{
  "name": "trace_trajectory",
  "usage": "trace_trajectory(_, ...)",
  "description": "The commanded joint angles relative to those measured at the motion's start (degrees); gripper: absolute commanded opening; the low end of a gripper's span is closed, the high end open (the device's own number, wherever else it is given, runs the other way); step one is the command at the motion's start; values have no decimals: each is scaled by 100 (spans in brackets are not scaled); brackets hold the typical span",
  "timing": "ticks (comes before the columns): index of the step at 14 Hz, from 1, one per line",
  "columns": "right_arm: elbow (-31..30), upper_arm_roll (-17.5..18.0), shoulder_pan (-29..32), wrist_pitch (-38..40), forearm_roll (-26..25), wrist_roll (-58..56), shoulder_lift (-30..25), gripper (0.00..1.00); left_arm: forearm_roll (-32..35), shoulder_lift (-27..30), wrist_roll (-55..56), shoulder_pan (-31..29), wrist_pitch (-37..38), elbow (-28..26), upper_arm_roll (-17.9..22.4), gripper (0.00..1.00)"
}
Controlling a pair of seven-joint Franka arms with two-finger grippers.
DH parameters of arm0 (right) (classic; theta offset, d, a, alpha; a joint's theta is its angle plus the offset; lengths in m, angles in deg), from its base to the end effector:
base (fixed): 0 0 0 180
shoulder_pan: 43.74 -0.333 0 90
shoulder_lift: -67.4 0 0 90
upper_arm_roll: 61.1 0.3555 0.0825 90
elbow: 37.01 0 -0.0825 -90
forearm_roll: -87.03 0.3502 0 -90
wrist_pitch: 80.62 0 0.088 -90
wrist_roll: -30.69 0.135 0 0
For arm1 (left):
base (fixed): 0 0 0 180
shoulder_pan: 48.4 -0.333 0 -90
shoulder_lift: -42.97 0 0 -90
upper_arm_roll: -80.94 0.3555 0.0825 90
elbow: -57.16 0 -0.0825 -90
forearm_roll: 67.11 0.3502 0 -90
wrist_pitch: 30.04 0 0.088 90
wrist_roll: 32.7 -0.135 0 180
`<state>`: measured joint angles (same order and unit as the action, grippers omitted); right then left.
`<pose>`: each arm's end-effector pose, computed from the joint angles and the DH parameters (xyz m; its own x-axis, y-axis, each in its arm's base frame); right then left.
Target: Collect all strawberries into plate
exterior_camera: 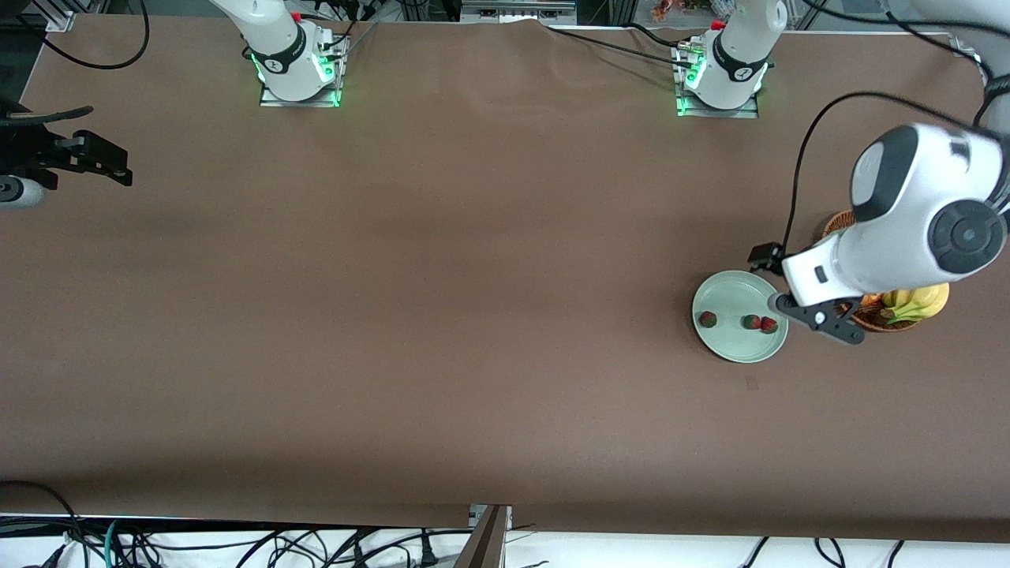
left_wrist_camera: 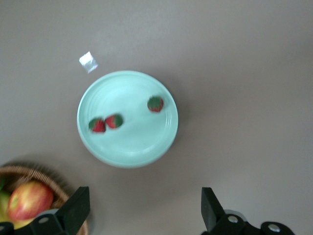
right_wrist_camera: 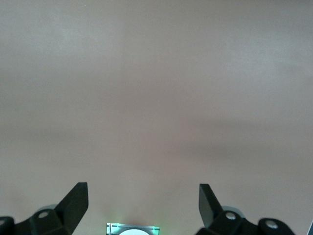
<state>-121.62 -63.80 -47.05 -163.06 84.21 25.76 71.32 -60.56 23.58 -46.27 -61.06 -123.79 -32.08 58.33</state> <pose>0.5278 -0.0005 0.6301 0.9899 0.0897 -0.1099 0.0949 -0.9946 0.0431 0.5994 -0.0602 0.4666 0.8849 -0.4106 -0.2200 -0.4050 -0.9115 0.0724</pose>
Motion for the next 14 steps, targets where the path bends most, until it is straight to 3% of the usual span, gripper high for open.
trace_trajectory(1, 147, 6, -4, 44, -70, 1, 57, 100, 164, 197, 74, 114, 778, 589, 97, 100)
trace_trajectory(3, 147, 6, -4, 44, -70, 1, 48, 100, 119, 609, 91, 281, 824, 627, 395, 100)
trace_trajectory(6, 182, 6, -4, 44, -70, 1, 92, 100, -64, 1514, 309, 1334, 780, 5, 1598, 100)
trace_trajectory(7, 182, -2, -4, 44, -70, 1, 92, 100, -344, 1708, 450, 1389, 623, -258, 1767, 100)
trace_trajectory(10, 182, -2, -4, 35, -78, 1, 92, 100, -487, 2595, 889, 1565, -1025, -1768, 2110, 100)
trace_trajectory(14, 191, -2, -4, 44, -70, 1, 92, 100, -487, 2458, 961, 1583, -1024, -1616, 2111, 100)
